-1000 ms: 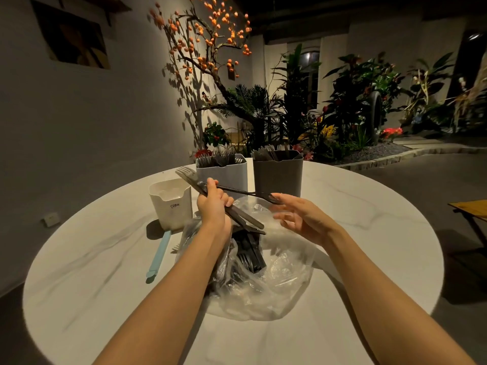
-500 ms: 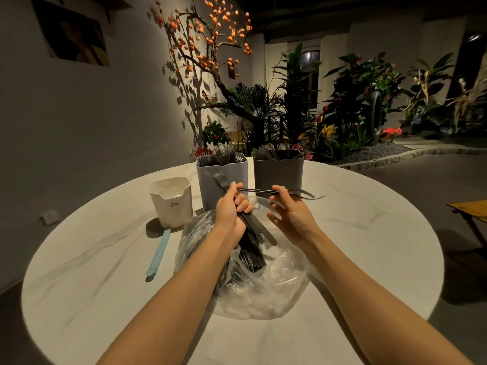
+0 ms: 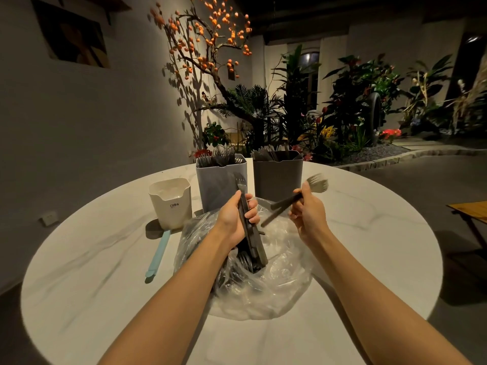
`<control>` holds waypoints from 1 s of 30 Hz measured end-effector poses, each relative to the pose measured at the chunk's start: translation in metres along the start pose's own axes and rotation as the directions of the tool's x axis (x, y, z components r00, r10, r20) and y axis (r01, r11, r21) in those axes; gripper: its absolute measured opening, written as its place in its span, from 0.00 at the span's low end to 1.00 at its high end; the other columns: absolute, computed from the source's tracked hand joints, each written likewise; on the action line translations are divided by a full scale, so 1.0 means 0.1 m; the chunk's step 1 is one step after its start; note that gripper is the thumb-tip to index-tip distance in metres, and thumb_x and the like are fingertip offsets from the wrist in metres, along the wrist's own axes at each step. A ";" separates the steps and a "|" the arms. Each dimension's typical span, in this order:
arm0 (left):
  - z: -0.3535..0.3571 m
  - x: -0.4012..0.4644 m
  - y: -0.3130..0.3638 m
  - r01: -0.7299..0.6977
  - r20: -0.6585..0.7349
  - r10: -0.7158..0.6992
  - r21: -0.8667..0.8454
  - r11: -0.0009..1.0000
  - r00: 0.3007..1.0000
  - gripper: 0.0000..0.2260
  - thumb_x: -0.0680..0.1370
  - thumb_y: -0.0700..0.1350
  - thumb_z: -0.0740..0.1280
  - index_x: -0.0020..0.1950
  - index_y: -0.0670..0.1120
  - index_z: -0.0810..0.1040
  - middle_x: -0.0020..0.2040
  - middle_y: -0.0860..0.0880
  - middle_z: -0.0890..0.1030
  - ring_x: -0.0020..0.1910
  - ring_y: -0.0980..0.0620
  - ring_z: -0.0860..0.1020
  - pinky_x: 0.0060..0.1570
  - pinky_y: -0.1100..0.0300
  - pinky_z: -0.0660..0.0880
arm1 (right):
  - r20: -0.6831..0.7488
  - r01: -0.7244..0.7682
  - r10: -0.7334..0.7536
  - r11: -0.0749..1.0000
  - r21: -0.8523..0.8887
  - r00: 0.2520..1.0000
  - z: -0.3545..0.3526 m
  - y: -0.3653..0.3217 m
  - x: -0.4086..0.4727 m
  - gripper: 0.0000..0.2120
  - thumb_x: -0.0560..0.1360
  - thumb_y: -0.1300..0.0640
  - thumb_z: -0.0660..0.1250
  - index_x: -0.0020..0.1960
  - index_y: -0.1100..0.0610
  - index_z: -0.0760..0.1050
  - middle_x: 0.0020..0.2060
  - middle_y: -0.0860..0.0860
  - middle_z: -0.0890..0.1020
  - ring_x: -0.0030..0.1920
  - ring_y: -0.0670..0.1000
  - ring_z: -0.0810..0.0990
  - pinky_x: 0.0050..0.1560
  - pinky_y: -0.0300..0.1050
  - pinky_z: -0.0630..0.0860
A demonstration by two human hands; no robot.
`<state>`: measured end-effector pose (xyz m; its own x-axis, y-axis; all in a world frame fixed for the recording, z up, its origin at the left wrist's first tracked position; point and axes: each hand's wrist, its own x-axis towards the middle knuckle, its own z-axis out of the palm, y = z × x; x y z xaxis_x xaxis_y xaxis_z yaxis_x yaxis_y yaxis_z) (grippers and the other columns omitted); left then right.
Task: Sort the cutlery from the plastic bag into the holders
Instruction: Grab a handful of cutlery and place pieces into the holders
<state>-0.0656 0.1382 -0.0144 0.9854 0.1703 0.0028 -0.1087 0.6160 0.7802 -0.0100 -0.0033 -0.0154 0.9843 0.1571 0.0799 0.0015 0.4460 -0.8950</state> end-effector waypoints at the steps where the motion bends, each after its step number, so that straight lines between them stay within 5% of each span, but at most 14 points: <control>1: 0.00 0.00 0.00 -0.003 0.000 0.003 0.030 1.000 1.000 0.15 0.85 0.49 0.49 0.46 0.42 0.68 0.31 0.49 0.67 0.24 0.56 0.62 0.23 0.65 0.62 | 0.042 0.004 -0.002 0.998 -0.060 0.999 0.01 0.01 -0.01 0.18 0.82 0.47 0.55 0.40 0.57 0.72 0.24 0.48 0.64 0.27 0.45 0.62 0.33 0.39 0.63; 5: 0.04 -0.01 -0.04 -0.067 -0.003 0.069 0.207 0.976 0.998 0.13 0.85 0.44 0.51 0.54 0.39 0.72 0.35 0.47 0.70 0.27 0.55 0.67 0.25 0.64 0.67 | 0.264 0.104 -0.008 0.929 -0.354 0.965 0.07 0.10 -0.07 0.19 0.81 0.46 0.58 0.40 0.58 0.75 0.24 0.48 0.68 0.27 0.45 0.65 0.30 0.37 0.61; 8: 0.07 -0.05 -0.08 -0.080 0.046 0.068 0.361 0.929 0.997 0.12 0.84 0.44 0.53 0.54 0.39 0.74 0.35 0.46 0.73 0.28 0.54 0.71 0.29 0.63 0.70 | 0.378 0.139 0.028 0.902 -0.408 0.926 0.09 0.14 -0.12 0.17 0.82 0.49 0.57 0.44 0.59 0.75 0.27 0.48 0.76 0.32 0.46 0.78 0.29 0.34 0.63; 15: 0.07 -0.08 -0.10 -0.083 0.000 0.099 0.534 0.841 0.995 0.15 0.83 0.48 0.58 0.59 0.39 0.78 0.45 0.44 0.82 0.45 0.48 0.81 0.45 0.54 0.80 | 0.390 0.186 0.001 0.877 -0.443 0.921 0.08 0.15 -0.12 0.15 0.83 0.50 0.56 0.42 0.57 0.70 0.28 0.49 0.72 0.28 0.45 0.69 0.29 0.35 0.65; 21: 0.10 -0.10 -0.12 -0.109 -0.041 0.153 0.527 0.843 0.987 0.14 0.81 0.49 0.63 0.59 0.42 0.80 0.46 0.46 0.83 0.47 0.47 0.83 0.47 0.52 0.81 | 0.410 0.199 0.013 0.860 -0.469 0.912 0.11 0.15 -0.13 0.19 0.81 0.49 0.58 0.53 0.66 0.75 0.39 0.59 0.77 0.40 0.54 0.76 0.44 0.45 0.75; 24: 0.11 -0.11 -0.11 -0.105 -0.077 0.167 0.510 0.854 0.983 0.11 0.80 0.49 0.65 0.54 0.43 0.81 0.42 0.48 0.84 0.42 0.52 0.84 0.40 0.58 0.80 | 0.426 0.179 0.033 0.876 -0.447 0.904 0.11 0.13 -0.14 0.19 0.80 0.49 0.60 0.51 0.67 0.74 0.38 0.59 0.75 0.42 0.56 0.75 0.46 0.48 0.74; 30: 0.11 -0.09 -0.12 -0.096 -0.115 0.197 0.578 0.810 0.974 0.12 0.80 0.52 0.65 0.51 0.45 0.81 0.47 0.46 0.83 0.51 0.47 0.82 0.53 0.51 0.80 | 0.456 0.186 0.039 0.880 -0.438 0.889 0.11 0.14 -0.13 0.15 0.80 0.53 0.62 0.55 0.66 0.75 0.41 0.58 0.80 0.43 0.53 0.81 0.50 0.48 0.78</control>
<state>-0.0716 0.1210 -0.0173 0.9230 0.3755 0.0846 -0.1067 0.0384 0.9936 -0.0247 0.0111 -0.0243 0.7948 0.5591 0.2360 0.2611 0.0361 -0.9646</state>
